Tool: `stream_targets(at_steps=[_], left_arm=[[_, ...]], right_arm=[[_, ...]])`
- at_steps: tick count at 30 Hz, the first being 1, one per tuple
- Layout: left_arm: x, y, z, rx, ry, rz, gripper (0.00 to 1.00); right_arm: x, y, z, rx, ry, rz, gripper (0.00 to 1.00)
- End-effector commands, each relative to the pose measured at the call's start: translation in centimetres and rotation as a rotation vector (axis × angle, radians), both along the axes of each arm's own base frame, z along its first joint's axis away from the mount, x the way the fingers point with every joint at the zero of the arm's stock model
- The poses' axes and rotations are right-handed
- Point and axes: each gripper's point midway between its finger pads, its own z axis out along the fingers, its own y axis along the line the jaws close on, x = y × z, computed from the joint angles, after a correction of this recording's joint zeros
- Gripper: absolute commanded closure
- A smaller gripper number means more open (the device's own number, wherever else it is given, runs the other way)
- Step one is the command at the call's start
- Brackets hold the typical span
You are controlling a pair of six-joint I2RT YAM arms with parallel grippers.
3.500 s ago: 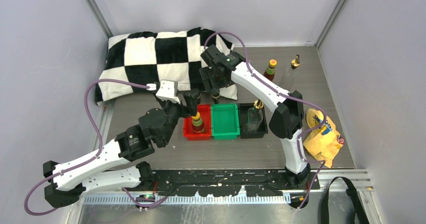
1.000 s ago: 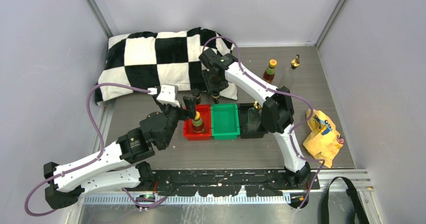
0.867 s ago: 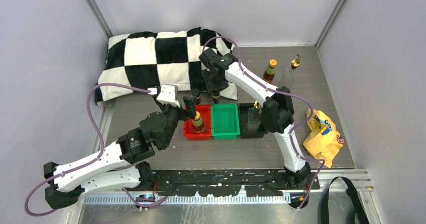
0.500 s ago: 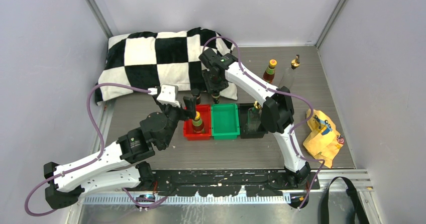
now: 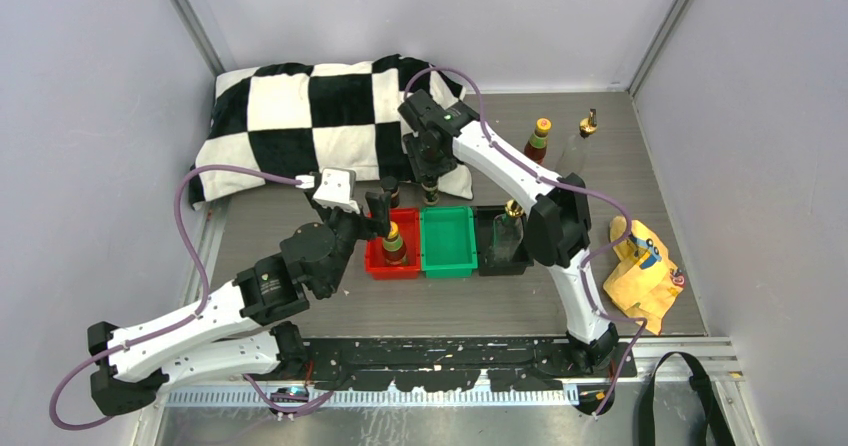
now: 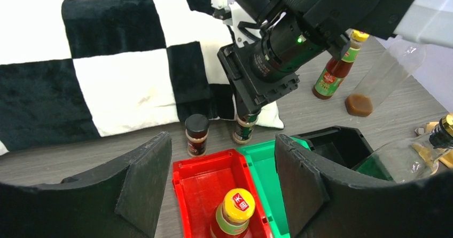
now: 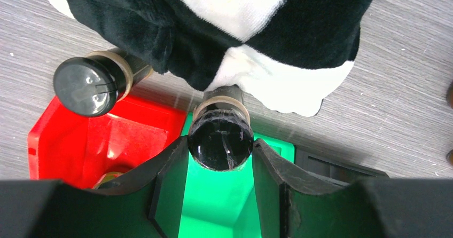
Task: Organize the condiment bottles
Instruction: Pick up the bottle from the center of the board.
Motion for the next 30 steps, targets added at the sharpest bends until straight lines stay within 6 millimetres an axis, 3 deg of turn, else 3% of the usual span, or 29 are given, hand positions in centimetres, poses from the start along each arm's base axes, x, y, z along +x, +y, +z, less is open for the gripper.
stream_targets(at_steps=[1, 30], left_arm=[[0.1, 0.4, 1.1, -0.039, -0.016, 0.029, 0.29], [-0.1, 1.2, 1.7, -0.043, -0.011, 0.039, 0.3]], right_arm=[[0.3, -0.3, 5.8, 0.068, -0.11, 0.008, 0.99], [-1.4, -1.8, 11.3, 0.093, -0.189, 0.018, 0.99]])
